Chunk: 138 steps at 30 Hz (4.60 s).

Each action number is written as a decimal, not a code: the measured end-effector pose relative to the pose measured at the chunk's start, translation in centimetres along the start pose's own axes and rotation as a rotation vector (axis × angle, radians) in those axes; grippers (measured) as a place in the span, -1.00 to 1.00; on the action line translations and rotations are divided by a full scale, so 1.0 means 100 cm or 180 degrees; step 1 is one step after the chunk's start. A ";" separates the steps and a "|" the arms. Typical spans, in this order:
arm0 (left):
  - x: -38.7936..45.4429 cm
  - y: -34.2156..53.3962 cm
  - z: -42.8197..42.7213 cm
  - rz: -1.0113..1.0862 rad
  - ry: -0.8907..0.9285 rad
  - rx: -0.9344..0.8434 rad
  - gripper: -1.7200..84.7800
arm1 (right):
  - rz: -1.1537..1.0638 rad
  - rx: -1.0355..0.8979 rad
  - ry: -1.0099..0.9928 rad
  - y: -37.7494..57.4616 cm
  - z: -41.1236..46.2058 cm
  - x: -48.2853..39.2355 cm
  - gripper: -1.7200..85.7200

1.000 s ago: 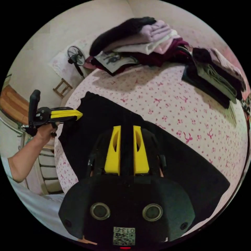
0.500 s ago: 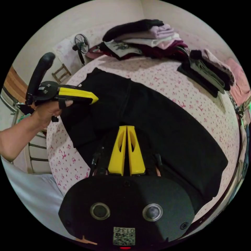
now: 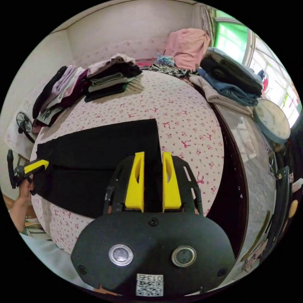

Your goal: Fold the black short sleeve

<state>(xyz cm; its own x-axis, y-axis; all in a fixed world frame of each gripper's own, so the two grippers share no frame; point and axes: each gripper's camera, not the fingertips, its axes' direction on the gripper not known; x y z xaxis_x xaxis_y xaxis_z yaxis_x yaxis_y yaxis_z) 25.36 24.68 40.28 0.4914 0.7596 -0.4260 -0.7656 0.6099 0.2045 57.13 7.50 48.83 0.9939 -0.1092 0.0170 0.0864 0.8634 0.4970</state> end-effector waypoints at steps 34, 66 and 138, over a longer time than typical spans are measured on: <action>0.038 -0.021 0.066 -0.0331 -0.0230 -0.0060 -0.97 | -0.1132 0.0070 -0.0248 -0.072 0.046 -0.024 -0.95; -0.217 0.065 -0.005 -0.1425 -0.0676 0.0443 -0.93 | -0.1470 0.0062 -0.1065 -0.204 0.163 -0.223 -0.94; 0.385 -0.057 0.137 -0.0016 0.0934 -0.0082 -0.90 | -0.3413 -0.0110 -0.1761 -0.287 0.105 0.025 -0.91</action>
<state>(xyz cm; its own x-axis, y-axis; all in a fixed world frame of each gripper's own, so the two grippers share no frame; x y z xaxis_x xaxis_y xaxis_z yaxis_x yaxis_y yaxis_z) 54.30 53.56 34.78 0.3570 0.6567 -0.6643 -0.7756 0.6048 0.1810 56.45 -22.78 43.72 0.2524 -0.9675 -0.0166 0.8597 0.2164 0.4627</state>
